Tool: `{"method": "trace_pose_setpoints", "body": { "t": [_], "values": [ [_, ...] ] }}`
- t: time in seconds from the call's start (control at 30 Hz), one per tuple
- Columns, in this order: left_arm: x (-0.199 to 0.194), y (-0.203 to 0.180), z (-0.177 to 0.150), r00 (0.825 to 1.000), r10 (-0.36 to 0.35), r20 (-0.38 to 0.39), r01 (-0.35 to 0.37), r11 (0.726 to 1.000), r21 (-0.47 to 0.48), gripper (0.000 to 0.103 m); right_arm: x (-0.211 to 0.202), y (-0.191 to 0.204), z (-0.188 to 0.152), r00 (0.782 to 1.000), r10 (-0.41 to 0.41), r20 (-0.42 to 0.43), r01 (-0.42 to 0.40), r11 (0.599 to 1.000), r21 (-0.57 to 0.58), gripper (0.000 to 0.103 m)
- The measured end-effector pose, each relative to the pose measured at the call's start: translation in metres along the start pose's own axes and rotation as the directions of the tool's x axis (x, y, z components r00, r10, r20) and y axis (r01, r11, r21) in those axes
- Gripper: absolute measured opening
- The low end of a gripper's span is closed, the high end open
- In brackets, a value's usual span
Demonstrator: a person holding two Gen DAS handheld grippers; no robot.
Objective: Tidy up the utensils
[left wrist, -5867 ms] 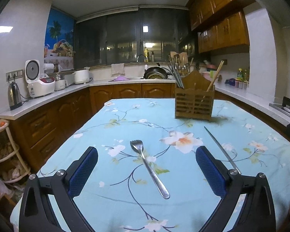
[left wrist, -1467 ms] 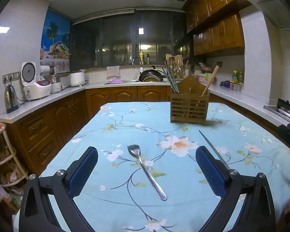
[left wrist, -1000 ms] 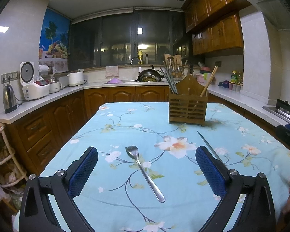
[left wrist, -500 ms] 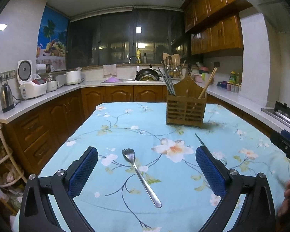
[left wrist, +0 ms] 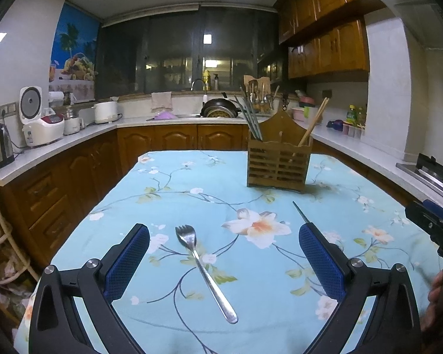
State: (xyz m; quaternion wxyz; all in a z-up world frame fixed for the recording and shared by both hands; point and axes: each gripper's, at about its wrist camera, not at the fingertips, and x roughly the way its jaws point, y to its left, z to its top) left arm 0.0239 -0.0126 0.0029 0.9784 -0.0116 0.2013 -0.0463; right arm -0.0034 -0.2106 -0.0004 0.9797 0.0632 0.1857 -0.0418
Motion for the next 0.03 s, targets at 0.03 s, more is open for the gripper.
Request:
{"method": "trace_pose_setpoints", "body": {
  "t": [0.03],
  "values": [
    [0.0009,-0.0006,0.0003,1.0,-0.001,-0.003,0.001,1.0,0.0,0.102,0.0007,0.0018,-0.0003,1.0,0.002,-0.004,-0.002,1.0,0.001,0.103]
  ]
}}
